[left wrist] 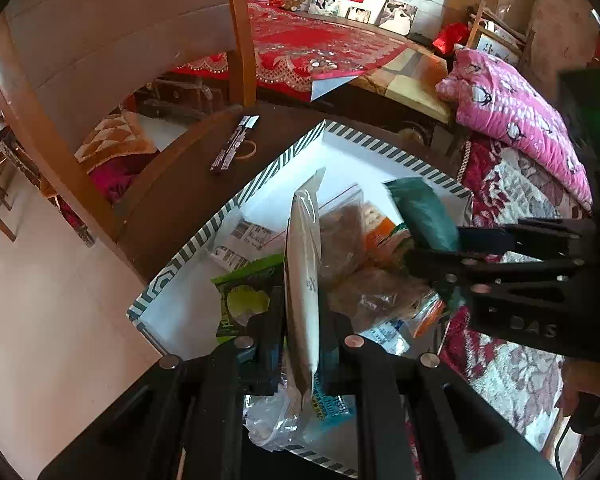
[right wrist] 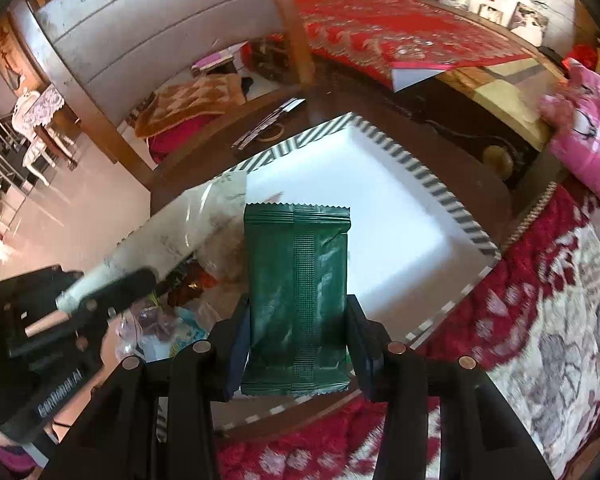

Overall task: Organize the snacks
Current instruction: 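Lower both packets into the tray and open both grippers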

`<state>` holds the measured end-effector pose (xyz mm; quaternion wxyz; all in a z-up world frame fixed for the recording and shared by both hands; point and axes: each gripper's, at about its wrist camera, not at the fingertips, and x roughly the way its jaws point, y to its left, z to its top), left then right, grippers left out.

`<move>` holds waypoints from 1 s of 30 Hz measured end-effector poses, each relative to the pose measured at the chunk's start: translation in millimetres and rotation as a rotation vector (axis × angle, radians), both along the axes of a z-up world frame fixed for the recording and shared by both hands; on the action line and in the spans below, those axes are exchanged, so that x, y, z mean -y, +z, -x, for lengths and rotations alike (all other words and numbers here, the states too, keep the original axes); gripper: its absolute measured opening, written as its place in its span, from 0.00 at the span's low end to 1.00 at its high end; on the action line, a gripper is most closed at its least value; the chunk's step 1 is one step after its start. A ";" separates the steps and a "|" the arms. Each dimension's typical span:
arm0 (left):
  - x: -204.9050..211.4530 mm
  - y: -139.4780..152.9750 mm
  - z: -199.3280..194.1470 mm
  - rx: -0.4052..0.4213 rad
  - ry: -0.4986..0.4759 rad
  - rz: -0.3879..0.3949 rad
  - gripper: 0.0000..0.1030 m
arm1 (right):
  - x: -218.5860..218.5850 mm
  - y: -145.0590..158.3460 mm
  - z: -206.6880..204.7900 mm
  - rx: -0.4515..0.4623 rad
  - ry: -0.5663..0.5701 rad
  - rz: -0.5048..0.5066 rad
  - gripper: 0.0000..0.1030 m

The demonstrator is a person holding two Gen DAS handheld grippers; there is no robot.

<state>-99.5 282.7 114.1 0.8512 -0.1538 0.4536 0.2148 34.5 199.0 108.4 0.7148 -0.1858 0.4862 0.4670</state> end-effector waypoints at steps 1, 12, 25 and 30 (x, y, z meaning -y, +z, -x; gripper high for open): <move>-0.2 -2.3 0.0 -0.005 0.002 0.002 0.12 | -5.7 -2.9 0.7 -0.004 0.005 0.007 0.46; 1.0 2.2 4.6 0.007 0.040 -0.027 0.62 | -10.2 0.4 6.3 -0.008 -0.012 -0.029 0.64; 22.4 13.2 16.4 0.058 0.074 -0.084 0.82 | 59.8 29.4 20.2 0.067 -0.127 -0.129 0.82; 31.5 16.9 20.1 0.068 0.059 -0.109 0.90 | 76.6 25.4 26.4 0.072 -0.159 -0.142 0.84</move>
